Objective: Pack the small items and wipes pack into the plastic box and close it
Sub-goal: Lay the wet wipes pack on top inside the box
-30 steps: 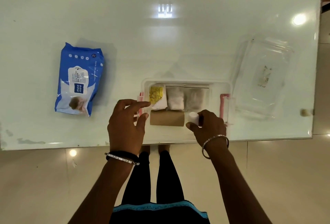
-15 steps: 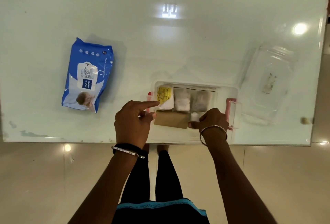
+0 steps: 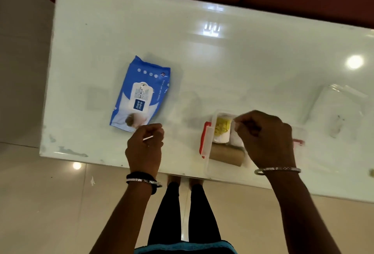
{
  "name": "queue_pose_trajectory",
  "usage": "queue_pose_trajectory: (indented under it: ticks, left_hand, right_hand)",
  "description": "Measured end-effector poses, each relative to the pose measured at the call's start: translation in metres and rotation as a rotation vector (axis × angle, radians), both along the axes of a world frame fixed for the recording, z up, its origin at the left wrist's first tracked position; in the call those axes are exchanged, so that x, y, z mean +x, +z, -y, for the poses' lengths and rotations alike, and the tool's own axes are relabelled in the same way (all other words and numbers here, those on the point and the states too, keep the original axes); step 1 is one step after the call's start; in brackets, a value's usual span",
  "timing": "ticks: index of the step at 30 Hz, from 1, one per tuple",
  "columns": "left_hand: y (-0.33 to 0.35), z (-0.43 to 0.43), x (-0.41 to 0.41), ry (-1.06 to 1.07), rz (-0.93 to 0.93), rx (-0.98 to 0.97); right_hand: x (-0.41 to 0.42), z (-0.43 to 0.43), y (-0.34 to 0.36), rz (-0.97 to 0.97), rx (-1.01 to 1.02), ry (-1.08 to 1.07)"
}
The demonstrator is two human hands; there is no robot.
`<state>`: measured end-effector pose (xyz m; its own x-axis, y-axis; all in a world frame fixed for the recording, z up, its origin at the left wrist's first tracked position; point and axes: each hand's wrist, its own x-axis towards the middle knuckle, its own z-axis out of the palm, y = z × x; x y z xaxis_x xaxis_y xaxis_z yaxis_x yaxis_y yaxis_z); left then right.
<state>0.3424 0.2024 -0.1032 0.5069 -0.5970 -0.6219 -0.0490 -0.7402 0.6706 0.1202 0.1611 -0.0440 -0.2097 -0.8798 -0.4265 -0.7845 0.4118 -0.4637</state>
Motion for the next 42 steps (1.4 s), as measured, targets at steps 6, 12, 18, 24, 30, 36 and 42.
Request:
queue_pose_trajectory:
  ticks: [6,12,18,24,30,36,42]
  left_hand:
    - [-0.029,0.005,0.056,0.488,-0.112,0.198]
    - [-0.046,0.009,0.084,0.646,-0.354,0.196]
    - [-0.053,0.021,0.082,0.664,-0.508,0.14]
    - [-0.061,0.026,0.088,0.662,-0.383,-0.062]
    - [-0.057,0.011,0.097,0.556,-0.405,-0.209]
    - [-0.046,0.013,0.106,0.549,-0.565,-0.27]
    - [-0.039,0.018,0.081,0.481,-0.567,-0.287]
  right_hand:
    - [0.088,0.058,-0.039,0.248,-0.166,0.143]
    - [0.154,0.104,-0.085,0.208,-0.193,0.301]
    - [0.188,0.137,-0.112,0.179,0.006,0.331]
    - [0.191,0.156,-0.128,0.259,0.198,0.13]
    - [0.174,0.136,-0.116,0.441,0.233,-0.011]
    - [0.145,0.093,-0.068,0.772,0.129,-0.183]
    - [0.121,0.063,-0.037,0.636,-0.158,-0.19]
